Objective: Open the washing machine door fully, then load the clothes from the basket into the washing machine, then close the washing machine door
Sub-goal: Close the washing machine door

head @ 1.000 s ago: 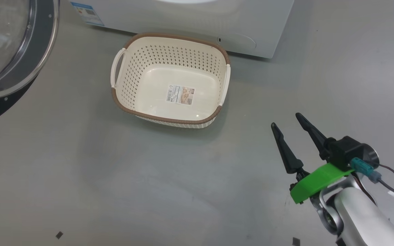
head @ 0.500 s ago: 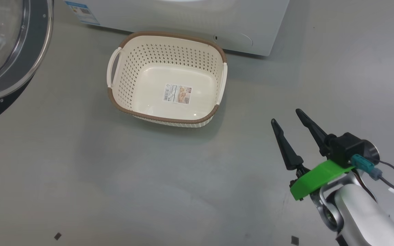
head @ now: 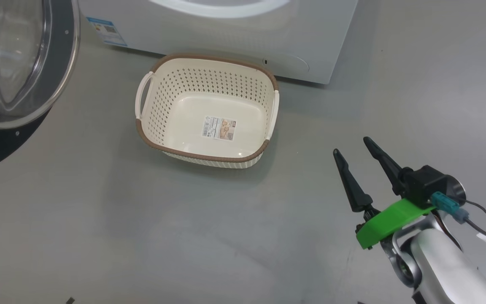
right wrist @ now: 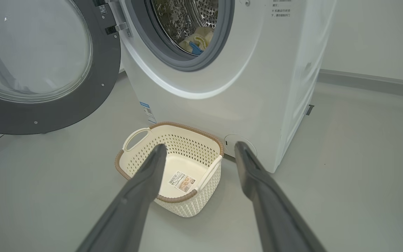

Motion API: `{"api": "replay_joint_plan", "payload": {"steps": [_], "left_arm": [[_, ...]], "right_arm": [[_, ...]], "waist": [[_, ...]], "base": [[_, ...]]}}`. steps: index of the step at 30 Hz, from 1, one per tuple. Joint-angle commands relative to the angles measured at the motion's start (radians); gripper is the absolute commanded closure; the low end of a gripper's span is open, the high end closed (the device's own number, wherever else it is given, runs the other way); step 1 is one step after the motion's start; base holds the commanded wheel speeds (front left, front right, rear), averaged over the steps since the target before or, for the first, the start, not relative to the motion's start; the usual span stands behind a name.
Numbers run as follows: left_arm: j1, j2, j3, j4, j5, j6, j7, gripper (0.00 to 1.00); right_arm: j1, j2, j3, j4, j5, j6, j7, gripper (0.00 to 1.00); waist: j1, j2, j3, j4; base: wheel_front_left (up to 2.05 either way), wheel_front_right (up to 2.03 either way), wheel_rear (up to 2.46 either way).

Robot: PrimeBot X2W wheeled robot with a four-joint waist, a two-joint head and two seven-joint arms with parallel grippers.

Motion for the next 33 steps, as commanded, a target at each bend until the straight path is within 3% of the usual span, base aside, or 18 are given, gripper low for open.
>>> {"api": "replay_joint_plan", "payload": {"steps": [1, 15, 33], "left_arm": [[0.010, 0.050, -0.019, -0.040, -0.006, -0.011, 0.035, 1.00], [0.098, -0.010, -0.060, -0.170, -0.077, -0.024, 0.287, 1.00], [0.256, -0.134, -0.089, -0.442, -0.143, -0.014, 0.495, 1.00]], "right_arm": [[-0.010, 0.007, 0.015, -0.023, 0.001, 0.003, -0.007, 0.00], [0.001, 0.028, 0.010, -0.005, 0.003, 0.003, -0.007, 0.00], [0.014, 0.054, -0.001, -0.002, -0.001, 0.003, -0.007, 0.00]], "waist": [[0.0000, -0.0001, -0.004, 0.000], [0.0000, -0.0001, -0.057, -0.004], [0.0000, -0.0001, -0.088, -0.023]], "base": [[0.00, 0.00, 0.00], [0.00, 0.00, 0.00], [0.00, 0.00, 0.00]]}}
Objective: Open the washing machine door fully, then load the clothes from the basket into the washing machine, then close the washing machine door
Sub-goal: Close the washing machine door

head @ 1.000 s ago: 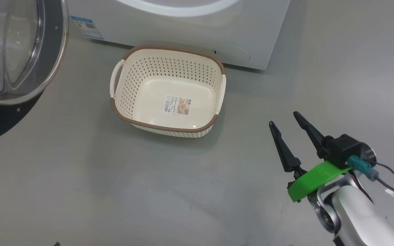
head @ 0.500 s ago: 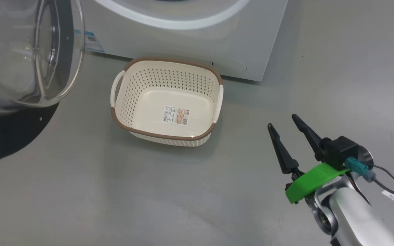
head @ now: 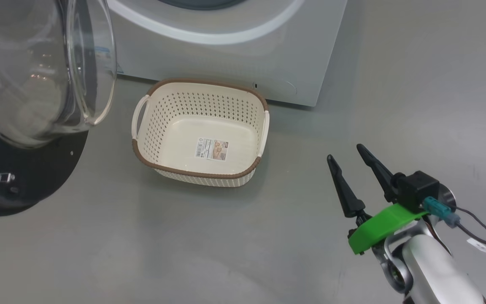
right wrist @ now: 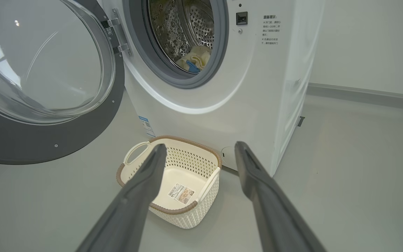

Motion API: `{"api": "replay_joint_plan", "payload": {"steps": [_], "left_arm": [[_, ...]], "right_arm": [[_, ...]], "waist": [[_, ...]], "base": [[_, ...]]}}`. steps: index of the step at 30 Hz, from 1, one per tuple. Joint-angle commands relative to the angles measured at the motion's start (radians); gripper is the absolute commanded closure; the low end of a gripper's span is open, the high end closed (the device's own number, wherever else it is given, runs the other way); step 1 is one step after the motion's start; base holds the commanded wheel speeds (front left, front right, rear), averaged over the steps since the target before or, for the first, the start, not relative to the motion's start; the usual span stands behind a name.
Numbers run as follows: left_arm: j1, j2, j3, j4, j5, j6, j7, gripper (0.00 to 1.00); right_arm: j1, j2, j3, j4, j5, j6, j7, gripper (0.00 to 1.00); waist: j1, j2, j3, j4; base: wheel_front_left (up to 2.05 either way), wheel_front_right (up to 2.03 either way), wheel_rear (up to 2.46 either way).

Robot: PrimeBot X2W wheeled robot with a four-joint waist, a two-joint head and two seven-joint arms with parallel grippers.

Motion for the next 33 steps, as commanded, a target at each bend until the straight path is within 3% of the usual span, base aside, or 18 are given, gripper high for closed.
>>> {"api": "replay_joint_plan", "payload": {"steps": [1, 20, 33], "left_arm": [[0.015, 0.044, 0.006, -0.058, -0.008, 0.004, 0.024, 1.00], [0.185, -0.137, -0.024, -0.337, -0.038, 0.040, 0.087, 1.00], [0.252, -0.255, -0.045, -0.419, -0.042, 0.039, 0.062, 1.00]], "right_arm": [[0.004, 0.012, 0.010, -0.027, -0.001, 0.003, -0.007, 0.00], [0.028, 0.032, 0.017, -0.021, 0.004, 0.003, -0.007, 0.00], [0.039, 0.042, 0.021, -0.015, 0.006, 0.003, -0.007, 0.00]], "waist": [[0.0000, -0.0001, -0.003, -0.003], [0.0000, -0.0001, -0.050, -0.059], [0.0000, -0.0001, -0.076, -0.105]], "base": [[0.00, 0.00, 0.00], [0.00, 0.00, 0.00], [0.00, 0.00, 0.00]]}}
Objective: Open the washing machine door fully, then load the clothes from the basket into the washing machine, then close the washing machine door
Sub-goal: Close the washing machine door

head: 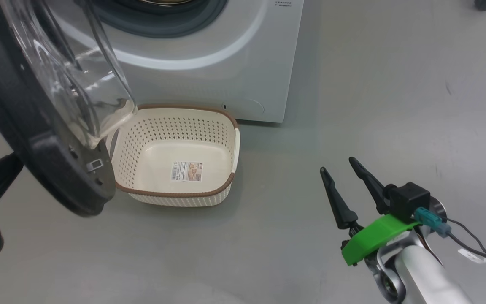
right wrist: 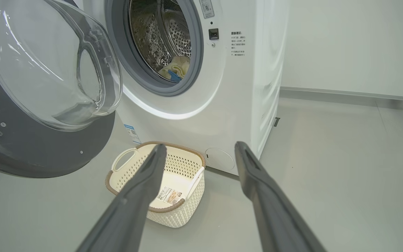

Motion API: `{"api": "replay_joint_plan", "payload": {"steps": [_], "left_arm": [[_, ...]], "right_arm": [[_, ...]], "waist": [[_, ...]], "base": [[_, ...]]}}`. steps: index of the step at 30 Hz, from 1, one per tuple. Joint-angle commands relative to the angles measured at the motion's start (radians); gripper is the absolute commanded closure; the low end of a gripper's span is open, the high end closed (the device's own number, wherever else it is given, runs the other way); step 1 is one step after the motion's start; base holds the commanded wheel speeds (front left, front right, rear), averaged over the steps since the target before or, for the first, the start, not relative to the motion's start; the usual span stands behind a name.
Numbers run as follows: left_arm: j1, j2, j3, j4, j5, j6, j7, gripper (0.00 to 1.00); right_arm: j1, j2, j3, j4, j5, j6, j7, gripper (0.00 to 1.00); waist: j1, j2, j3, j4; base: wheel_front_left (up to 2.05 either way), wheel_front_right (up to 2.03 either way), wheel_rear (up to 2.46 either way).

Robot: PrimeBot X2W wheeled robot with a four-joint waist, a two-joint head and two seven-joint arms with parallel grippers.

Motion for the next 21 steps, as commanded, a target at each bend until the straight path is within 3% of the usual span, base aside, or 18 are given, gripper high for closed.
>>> {"api": "replay_joint_plan", "payload": {"steps": [1, 9, 21], "left_arm": [[-0.004, 0.018, 0.010, -0.048, -0.004, -0.006, -0.002, 1.00], [-0.004, -0.055, -0.002, -0.039, 0.001, -0.020, -0.068, 1.00], [-0.043, -0.112, -0.067, 0.025, -0.015, -0.050, -0.185, 1.00]], "right_arm": [[0.001, 0.010, 0.019, -0.026, 0.005, 0.003, -0.007, 0.00], [-0.010, 0.014, 0.012, -0.027, 0.005, 0.003, -0.007, 0.00], [-0.020, 0.017, 0.009, -0.027, 0.007, 0.003, -0.007, 0.00]], "waist": [[0.0000, -0.0001, -0.002, -0.005], [0.0000, -0.0001, 0.008, -0.024], [0.0000, -0.0001, 0.017, -0.063]], "base": [[0.00, 0.00, 0.00], [0.00, 0.00, 0.00], [0.00, 0.00, 0.00]]}}
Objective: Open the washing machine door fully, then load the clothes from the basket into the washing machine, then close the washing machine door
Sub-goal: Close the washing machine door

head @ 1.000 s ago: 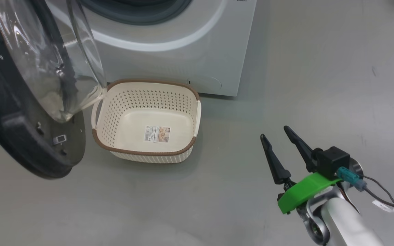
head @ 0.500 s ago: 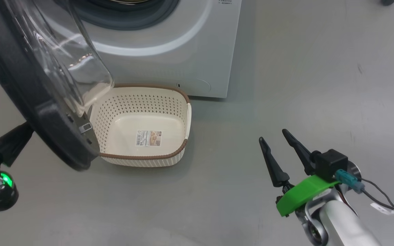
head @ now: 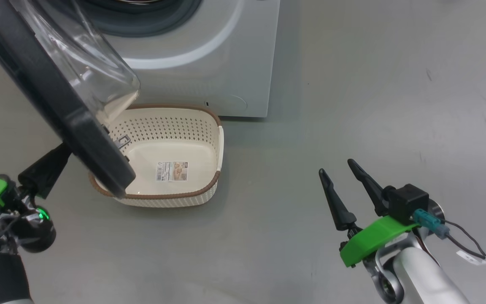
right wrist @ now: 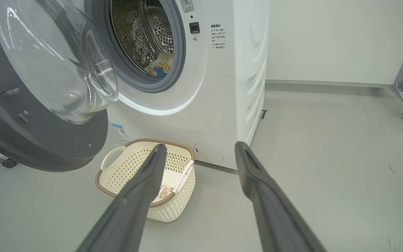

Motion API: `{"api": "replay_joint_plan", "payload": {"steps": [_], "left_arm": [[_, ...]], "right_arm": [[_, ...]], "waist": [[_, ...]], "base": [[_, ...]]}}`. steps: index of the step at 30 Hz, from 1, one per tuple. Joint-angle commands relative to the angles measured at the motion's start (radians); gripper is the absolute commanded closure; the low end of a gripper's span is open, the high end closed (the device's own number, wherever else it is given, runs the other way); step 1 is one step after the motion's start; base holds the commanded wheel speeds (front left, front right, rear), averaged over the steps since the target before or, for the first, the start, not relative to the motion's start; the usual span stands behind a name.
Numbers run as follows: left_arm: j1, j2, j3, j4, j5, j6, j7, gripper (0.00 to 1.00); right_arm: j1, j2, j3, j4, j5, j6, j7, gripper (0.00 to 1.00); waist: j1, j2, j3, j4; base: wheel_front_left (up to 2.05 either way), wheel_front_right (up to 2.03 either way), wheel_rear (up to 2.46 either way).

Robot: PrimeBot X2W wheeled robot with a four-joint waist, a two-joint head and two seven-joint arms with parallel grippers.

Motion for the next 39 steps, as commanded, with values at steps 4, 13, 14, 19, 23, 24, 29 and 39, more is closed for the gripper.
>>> {"api": "replay_joint_plan", "payload": {"steps": [4, 13, 14, 19, 23, 24, 29, 39], "left_arm": [[-0.036, 0.016, -0.020, -0.015, -0.024, -0.007, -0.030, 1.00], [-0.034, 0.011, -0.124, 0.005, -0.097, -0.007, -0.122, 1.00], [-0.035, 0.011, -0.138, 0.008, -0.108, -0.007, -0.137, 1.00], [-0.039, 0.011, -0.201, 0.020, -0.142, -0.007, -0.210, 1.00], [-0.054, 0.011, -0.234, 0.038, -0.161, -0.007, -0.280, 1.00], [-0.057, 0.011, -0.236, 0.042, -0.163, -0.007, -0.294, 1.00], [-0.063, 0.011, -0.243, 0.057, -0.167, -0.007, -0.332, 1.00], [0.022, 0.047, -0.302, -0.009, -0.139, -0.007, -0.370, 1.00]], "right_arm": [[-0.028, 0.010, 0.011, -0.028, 0.011, 0.003, -0.007, 0.00], [-0.025, 0.015, 0.006, -0.026, 0.016, 0.003, -0.007, 0.00], [-0.025, 0.015, 0.006, -0.026, 0.016, 0.003, -0.007, 0.00], [-0.024, 0.017, 0.004, -0.026, 0.018, 0.003, -0.007, 0.00], [-0.021, 0.019, -0.003, -0.028, 0.020, 0.003, -0.007, 0.00], [-0.020, 0.019, -0.005, -0.030, 0.021, 0.003, -0.007, 0.00], [-0.015, 0.020, -0.012, -0.032, 0.020, 0.003, -0.007, 0.00], [0.003, 0.021, -0.052, -0.049, 0.045, 0.003, -0.007, 0.00]], "waist": [[0.0000, -0.0001, -0.001, -0.025], [0.0000, -0.0001, -0.006, -0.079], [0.0000, -0.0001, -0.006, -0.085], [0.0000, -0.0001, -0.008, -0.120], [0.0000, -0.0001, -0.006, -0.148], [0.0000, -0.0001, -0.005, -0.152], [0.0000, -0.0001, -0.004, -0.162], [0.0000, -0.0001, -0.040, -0.164]], "base": [[0.00, 0.00, 0.00], [0.00, 0.00, 0.00], [0.00, 0.00, 0.00], [0.00, 0.00, 0.00], [0.00, 0.00, 0.00], [0.00, 0.00, 0.00], [0.00, 0.00, 0.00], [0.00, 0.00, 0.00]]}}
